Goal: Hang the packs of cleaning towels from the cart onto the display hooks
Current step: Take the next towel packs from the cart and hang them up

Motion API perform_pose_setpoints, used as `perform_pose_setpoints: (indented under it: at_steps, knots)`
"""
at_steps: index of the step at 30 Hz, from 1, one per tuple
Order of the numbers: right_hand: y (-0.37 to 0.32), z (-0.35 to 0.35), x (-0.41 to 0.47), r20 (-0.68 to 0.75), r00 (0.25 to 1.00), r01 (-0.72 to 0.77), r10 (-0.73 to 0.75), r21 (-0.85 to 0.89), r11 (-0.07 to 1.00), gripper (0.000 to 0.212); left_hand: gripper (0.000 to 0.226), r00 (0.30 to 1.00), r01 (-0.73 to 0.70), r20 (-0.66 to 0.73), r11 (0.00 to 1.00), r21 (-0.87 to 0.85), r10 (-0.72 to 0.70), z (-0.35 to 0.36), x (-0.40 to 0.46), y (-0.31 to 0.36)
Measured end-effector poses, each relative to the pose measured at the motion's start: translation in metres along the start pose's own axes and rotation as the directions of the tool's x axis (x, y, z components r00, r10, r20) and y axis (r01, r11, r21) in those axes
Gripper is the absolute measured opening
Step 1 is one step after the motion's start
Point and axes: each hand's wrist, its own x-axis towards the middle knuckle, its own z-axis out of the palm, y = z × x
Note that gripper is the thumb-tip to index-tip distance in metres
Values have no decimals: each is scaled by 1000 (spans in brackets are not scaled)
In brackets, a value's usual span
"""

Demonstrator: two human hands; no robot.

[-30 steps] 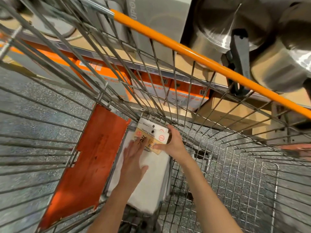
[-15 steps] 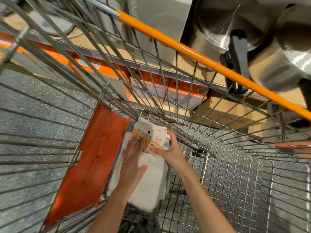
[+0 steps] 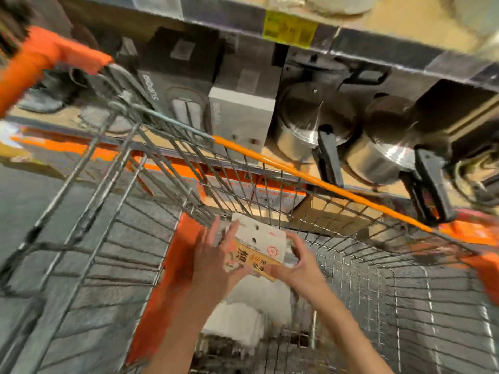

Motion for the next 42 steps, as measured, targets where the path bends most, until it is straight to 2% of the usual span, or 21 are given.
perform_pose_setpoints:
  at_steps: [3,7,12,16,19,25,30,36,42]
  knots:
    - [-41,-16,-25,-55,997,49,-50,-9,999,66,96,995,-93,-61,976,-196,83,-27,-7,34]
    - [-96,-36,-61,-88,989,122,-120,12,992,71,103,985,-173,-77,917,-358,155,-69,-15,77]
    - [-147,-49,-108,-36,976,216,-214,78,973,73,96,954,-299,-123,892,-340,273,-125,-44,116]
    - [-171,-49,-134,25,969,239,-245,129,962,80,104,948,-316,-163,880,-355,275,-160,-75,140]
    - [-186,-45,-145,51,962,257,-266,142,956,88,91,945,-320,-195,873,-367,264,-178,-99,153]
    - [-207,-36,-173,169,904,381,-392,98,919,72,78,940,-268,-302,889,-370,158,-197,-156,175]
    - [-220,-17,-195,288,849,427,-443,123,896,65,93,901,-179,-434,904,-388,-7,-210,-208,183]
    - [-246,35,-220,455,756,476,-470,109,873,65,94,793,-83,-578,906,-415,-192,-235,-276,178]
    - [-274,108,-248,622,609,535,-492,136,834,62,81,637,-68,-736,933,-353,-231,-274,-341,162]
